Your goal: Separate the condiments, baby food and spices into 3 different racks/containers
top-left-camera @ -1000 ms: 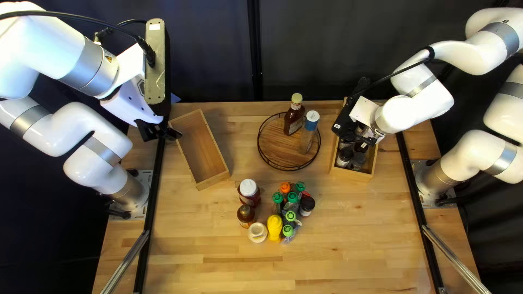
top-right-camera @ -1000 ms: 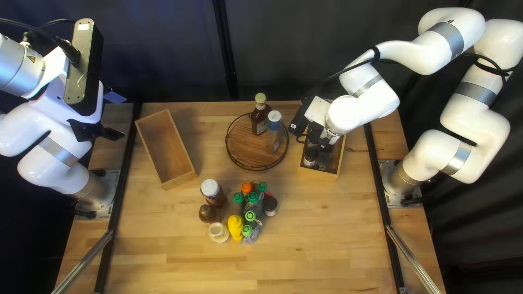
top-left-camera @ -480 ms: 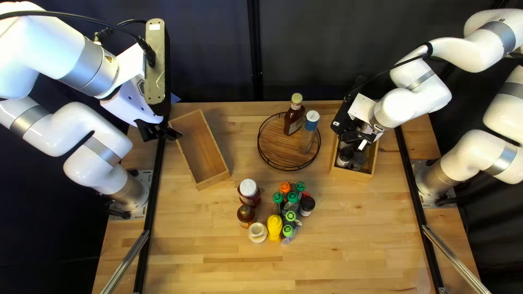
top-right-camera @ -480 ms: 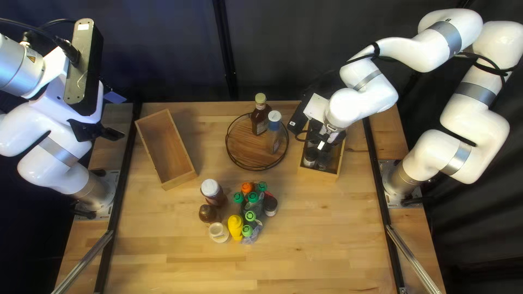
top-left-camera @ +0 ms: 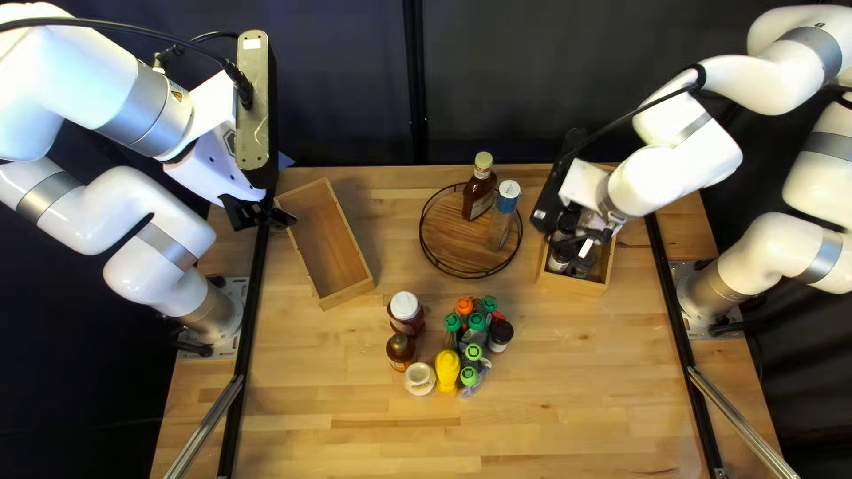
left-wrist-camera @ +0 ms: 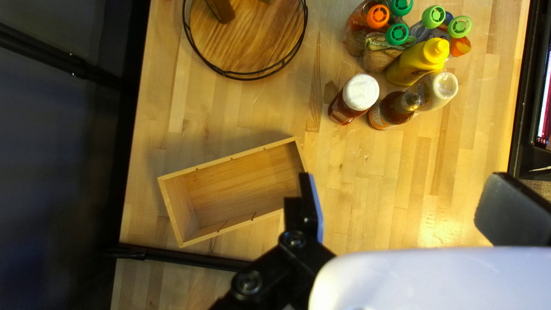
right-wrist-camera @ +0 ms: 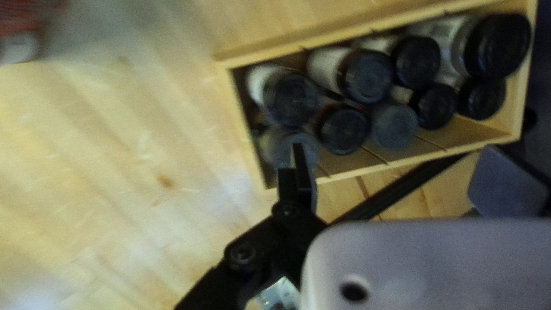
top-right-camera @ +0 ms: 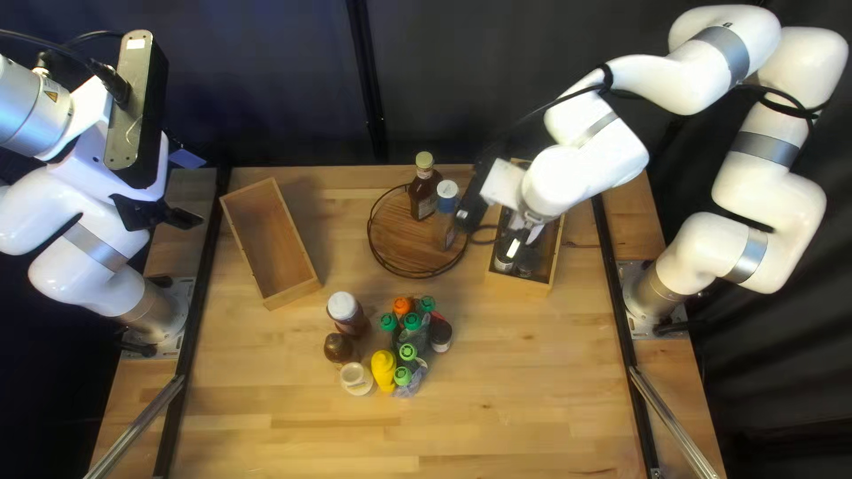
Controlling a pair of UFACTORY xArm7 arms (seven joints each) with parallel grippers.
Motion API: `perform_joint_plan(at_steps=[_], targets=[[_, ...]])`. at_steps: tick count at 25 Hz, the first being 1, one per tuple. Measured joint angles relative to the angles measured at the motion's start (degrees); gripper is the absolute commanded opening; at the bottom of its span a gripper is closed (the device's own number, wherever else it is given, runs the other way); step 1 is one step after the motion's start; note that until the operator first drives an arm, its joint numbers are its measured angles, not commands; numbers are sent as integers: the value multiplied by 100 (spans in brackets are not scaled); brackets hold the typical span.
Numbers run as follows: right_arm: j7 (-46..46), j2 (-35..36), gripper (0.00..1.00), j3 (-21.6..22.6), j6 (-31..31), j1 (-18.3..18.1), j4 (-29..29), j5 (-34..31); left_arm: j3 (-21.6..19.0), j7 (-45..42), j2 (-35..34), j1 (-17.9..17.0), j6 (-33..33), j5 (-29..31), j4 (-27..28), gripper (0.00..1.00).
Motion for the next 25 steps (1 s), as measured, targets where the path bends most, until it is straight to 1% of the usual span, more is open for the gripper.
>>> perform_joint_plan(at_steps=[2,6,9,12,18,19,21,23,25], targets=[[-8,273,100,-145,-200,367,173,112,0,0,0,0,0,0,0,100],[151,852,100,-496,-548,965,402,368,0,0,0,0,0,0,0,100],[360,1397,100,-923,-854,1437,559,649,0,0,0,0,0,0,0,100],[513,1955,100,-1458,-1203,1931,693,977,0,0,0,0,0,0,0,100],[597,2842,100,-2820,-1974,3037,763,1609,0,0,0,0,0,0,0,100],[619,2923,100,-3136,-2072,3319,751,1665,0,0,0,0,0,0,0,100],[777,2957,100,-3896,-2213,4045,738,1651,0,0,0,0,0,0,0,100],[1130,2821,100,-4574,-2296,4741,736,1436,0,0,0,0,0,0,0,100],[1471,2632,100,-5006,-2345,5187,732,1186,0,0,0,0,0,0,0,100]])
